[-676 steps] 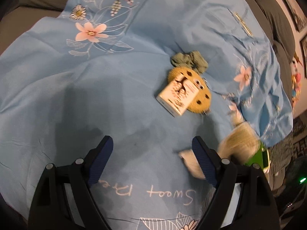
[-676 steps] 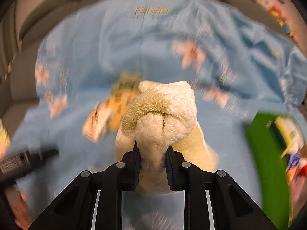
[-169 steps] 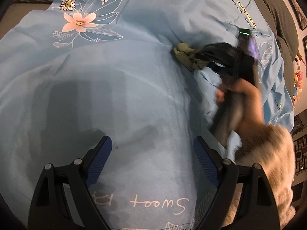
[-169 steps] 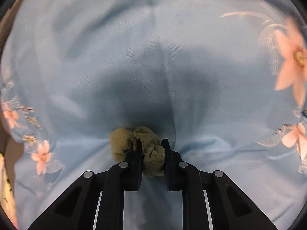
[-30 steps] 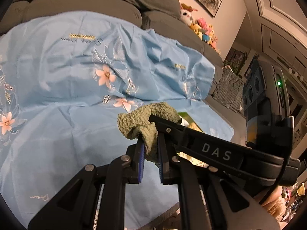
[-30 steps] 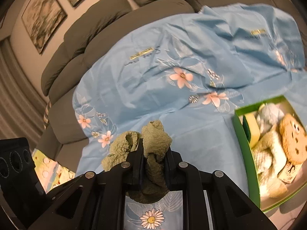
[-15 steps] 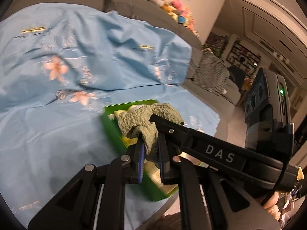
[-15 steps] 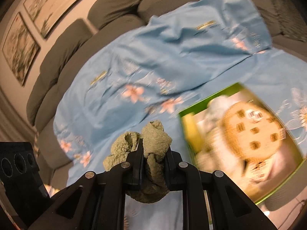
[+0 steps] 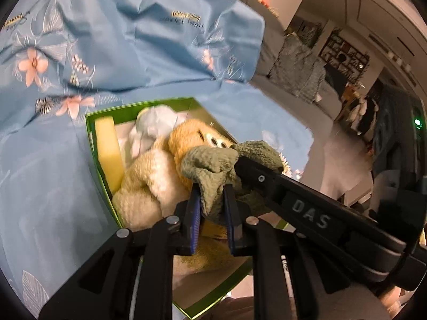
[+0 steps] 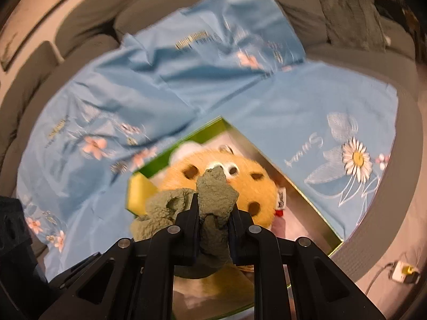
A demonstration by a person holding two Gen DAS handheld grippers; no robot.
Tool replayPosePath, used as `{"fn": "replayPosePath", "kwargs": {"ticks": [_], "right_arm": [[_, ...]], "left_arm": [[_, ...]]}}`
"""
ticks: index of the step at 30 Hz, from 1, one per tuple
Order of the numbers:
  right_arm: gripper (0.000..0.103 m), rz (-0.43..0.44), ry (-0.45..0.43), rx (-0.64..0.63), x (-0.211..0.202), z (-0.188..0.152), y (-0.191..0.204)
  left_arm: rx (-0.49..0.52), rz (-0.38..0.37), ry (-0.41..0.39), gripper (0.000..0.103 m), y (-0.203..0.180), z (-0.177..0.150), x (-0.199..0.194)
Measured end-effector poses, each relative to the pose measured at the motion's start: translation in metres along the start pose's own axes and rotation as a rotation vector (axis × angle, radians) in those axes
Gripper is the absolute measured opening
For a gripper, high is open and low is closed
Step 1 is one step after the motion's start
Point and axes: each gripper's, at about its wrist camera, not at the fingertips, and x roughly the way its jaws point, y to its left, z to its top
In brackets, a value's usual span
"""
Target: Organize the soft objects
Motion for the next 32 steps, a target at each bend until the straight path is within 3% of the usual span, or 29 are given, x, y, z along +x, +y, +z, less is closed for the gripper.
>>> {"fn": "replayPosePath", "kwargs": {"ticks": [4, 5, 8, 9, 11, 17, 21, 32], "right_arm": [[0.021, -0.01, 0.039, 0.018, 0.009, -0.002, -0.007], [0.03, -0.009, 0.036, 0.02, 0.006, -0.001, -0.007], [0.074, -0.026, -0.025, 0.036, -0.011, 0.0, -0.011], [0.079, -0.021, -0.047, 0.04, -0.016, 0.001, -0.011], [0.079, -0.005, -0.08, 0.038, -0.029, 0.001, -0.01], [0.083, -0.051, -0.144, -0.008, -0.055, 0.002, 0.004], [0.085, -0.076, -0.192, -0.045, -0.072, -0.001, 0.013], [0.086, -0.085, -0.207, -0.06, -0.079, -0.006, 0.024]], "left_arm": [[-0.018, 0.038, 0.037, 0.034, 0.003, -0.004, 0.009], [-0.025, 0.052, 0.039, 0.043, 0.004, -0.004, 0.007], [-0.033, 0.091, 0.009, 0.074, 0.005, -0.006, -0.005], [-0.035, 0.097, -0.003, 0.082, 0.006, -0.005, -0.009], [-0.041, 0.102, -0.03, 0.089, 0.006, -0.005, -0.02], [-0.038, 0.158, -0.099, 0.09, 0.004, -0.004, -0.051], [-0.021, 0.173, -0.126, 0.101, 0.0, -0.006, -0.065], [-0.021, 0.21, -0.154, 0.101, 0.001, -0.013, -0.081]]}}
